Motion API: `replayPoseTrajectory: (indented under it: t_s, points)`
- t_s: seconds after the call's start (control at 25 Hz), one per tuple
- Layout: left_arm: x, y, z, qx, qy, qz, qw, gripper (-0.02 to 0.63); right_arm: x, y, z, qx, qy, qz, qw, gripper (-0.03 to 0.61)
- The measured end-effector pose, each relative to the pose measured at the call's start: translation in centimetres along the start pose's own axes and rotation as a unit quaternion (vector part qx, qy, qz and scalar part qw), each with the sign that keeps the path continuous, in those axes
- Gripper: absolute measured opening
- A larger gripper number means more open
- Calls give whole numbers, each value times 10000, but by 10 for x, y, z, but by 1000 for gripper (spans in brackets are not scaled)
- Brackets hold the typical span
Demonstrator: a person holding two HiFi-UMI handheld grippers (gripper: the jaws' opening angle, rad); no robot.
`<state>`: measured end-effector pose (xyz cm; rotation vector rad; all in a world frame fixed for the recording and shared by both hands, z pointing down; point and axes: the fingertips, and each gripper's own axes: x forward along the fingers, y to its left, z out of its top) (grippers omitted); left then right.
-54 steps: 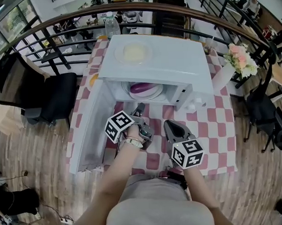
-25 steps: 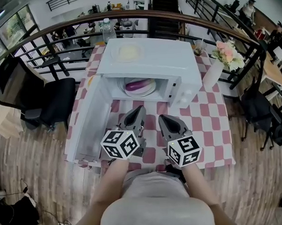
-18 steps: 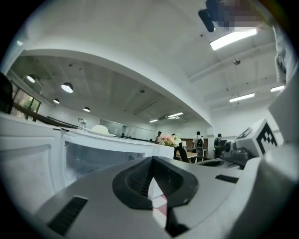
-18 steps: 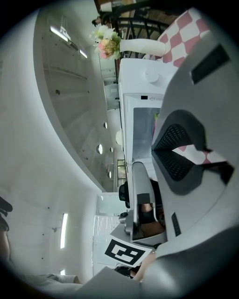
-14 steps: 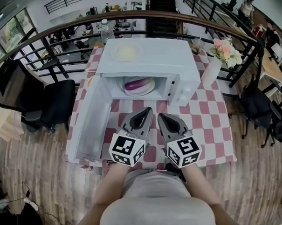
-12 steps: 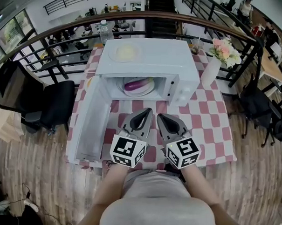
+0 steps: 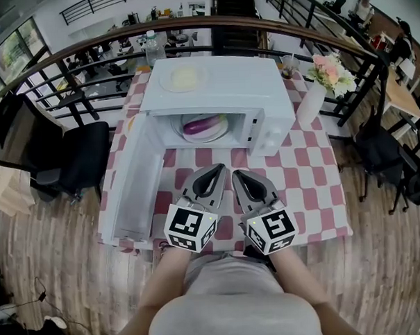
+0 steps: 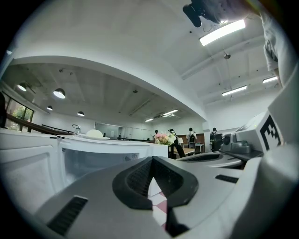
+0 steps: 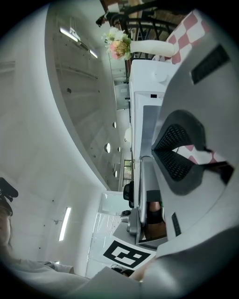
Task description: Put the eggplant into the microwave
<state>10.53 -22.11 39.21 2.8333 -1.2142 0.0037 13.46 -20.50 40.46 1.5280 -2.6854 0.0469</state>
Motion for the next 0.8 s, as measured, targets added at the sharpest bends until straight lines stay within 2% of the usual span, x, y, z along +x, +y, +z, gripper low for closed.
replayPoseTrajectory:
  t_s: [0.8]
  points:
    - [-1, -7, 1, 117, 117, -146, 9998, 2, 1, 6, 7, -96, -111, -22, 9999, 23]
